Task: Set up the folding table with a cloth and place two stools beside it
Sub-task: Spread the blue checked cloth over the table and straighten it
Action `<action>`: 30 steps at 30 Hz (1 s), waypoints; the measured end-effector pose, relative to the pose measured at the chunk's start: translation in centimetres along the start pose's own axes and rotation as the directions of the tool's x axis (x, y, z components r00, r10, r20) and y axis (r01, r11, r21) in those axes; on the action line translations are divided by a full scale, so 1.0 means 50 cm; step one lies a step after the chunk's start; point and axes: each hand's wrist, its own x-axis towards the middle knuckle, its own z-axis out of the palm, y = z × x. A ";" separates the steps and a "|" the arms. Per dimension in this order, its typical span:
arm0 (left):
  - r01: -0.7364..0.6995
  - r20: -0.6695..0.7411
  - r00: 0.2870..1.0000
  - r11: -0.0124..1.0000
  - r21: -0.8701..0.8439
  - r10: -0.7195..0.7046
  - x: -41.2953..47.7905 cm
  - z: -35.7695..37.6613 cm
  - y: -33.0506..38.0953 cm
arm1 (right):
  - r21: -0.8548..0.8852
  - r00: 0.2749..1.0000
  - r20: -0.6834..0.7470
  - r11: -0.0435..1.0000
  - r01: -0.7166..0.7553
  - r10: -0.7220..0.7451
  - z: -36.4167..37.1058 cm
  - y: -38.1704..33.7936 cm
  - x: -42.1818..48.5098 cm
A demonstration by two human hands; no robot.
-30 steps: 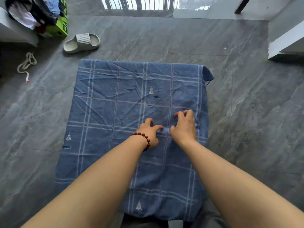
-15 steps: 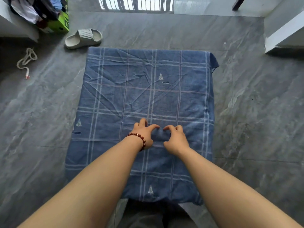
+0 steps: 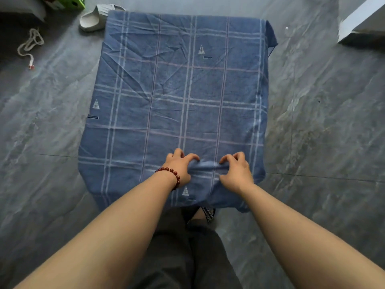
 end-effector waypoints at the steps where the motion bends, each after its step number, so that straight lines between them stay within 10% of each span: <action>1: -0.003 -0.004 1.000 1.000 0.021 0.003 -0.006 0.007 -0.001 | 0.017 1.000 -0.019 1.000 0.002 -0.002 0.009 0.006 -0.010; 30: -0.023 -0.162 0.986 0.997 0.080 0.036 -0.183 0.023 -0.368 | 0.096 0.990 -0.127 0.992 0.078 -0.065 0.329 -0.289 -0.127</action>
